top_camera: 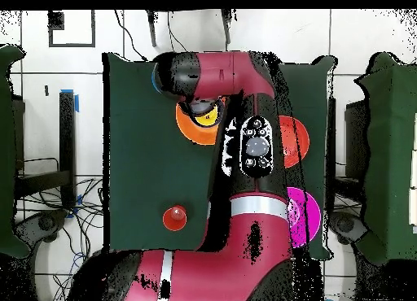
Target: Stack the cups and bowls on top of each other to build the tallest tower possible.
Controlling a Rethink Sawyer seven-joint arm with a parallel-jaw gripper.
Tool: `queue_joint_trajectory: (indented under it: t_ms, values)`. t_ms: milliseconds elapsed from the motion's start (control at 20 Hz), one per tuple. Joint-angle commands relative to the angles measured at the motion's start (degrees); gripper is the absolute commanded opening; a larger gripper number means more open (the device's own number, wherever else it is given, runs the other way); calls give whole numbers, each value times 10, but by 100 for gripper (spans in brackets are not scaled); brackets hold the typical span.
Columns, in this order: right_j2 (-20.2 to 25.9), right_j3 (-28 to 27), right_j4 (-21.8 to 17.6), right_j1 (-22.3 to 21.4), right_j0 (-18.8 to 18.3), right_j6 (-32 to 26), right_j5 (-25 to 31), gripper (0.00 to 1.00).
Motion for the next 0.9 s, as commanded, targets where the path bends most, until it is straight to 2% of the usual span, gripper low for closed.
queue_joint_trajectory:
  t_ms: [50, 500, 900]
  values:
    - [18, 48, 19, 6, 11, 67, 59, 0]
    - [10, 77, 31, -3, 9, 58, 40, 0]
    - [-4, 79, 8, -3, 7, 25, 23, 0]
